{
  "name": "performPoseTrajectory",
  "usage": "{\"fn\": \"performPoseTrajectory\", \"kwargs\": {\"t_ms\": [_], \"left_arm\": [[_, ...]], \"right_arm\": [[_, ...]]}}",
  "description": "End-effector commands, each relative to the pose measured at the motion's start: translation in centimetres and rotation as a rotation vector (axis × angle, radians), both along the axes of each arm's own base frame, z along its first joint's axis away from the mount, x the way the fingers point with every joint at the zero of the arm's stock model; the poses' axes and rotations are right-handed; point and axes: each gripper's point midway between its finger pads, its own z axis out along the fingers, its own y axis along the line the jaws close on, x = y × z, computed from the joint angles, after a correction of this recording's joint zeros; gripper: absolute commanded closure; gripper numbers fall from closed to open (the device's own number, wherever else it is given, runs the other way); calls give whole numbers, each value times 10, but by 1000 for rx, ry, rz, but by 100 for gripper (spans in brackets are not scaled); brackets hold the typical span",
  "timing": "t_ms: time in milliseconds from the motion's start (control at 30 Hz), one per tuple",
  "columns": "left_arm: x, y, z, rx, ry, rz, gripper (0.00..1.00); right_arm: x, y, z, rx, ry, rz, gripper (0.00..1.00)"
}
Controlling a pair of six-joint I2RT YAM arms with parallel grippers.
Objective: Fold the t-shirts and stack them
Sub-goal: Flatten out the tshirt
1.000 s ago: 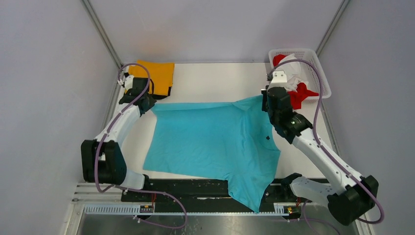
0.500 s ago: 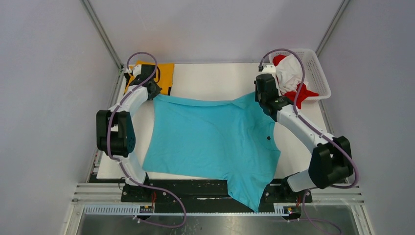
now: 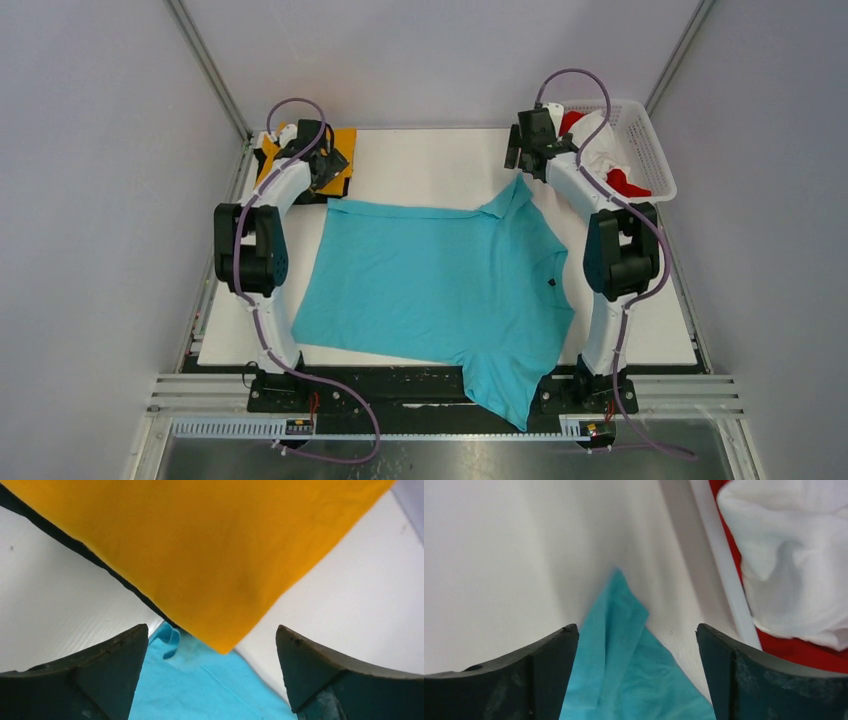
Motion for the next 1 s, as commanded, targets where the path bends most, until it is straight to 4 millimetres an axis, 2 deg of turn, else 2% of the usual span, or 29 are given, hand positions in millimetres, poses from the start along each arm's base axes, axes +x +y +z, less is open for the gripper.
{"fn": "performPoseTrajectory", "kwargs": {"t_ms": [0,100,267,333,533,667,833,967], "left_arm": [[0,-10,82,-22,-174,-36,1],[-21,-25,90,-42,-198,-88,1],[-56,-63,71,-118,-190,-197,1],[-68,-83,60,-146,-182,-260,1],[-112,-113,15,-183,-84,-330,1],[-136,-128,-17,-259,-20,-352,1],[-187,-125,-64,-294,134,-339,1],[-234,-126,-81,-333,225,-344,1]], "right_arm": [[-22,7,8,82,67,30,1],[-41,28,8,187,68,134,1],[-76,79,1,464,88,302,1],[-91,92,-6,534,118,332,1],[-139,84,-41,506,219,284,1],[-175,86,-76,501,343,260,0],[-231,77,-107,498,441,204,0],[-280,65,-124,517,539,164,1]]}}
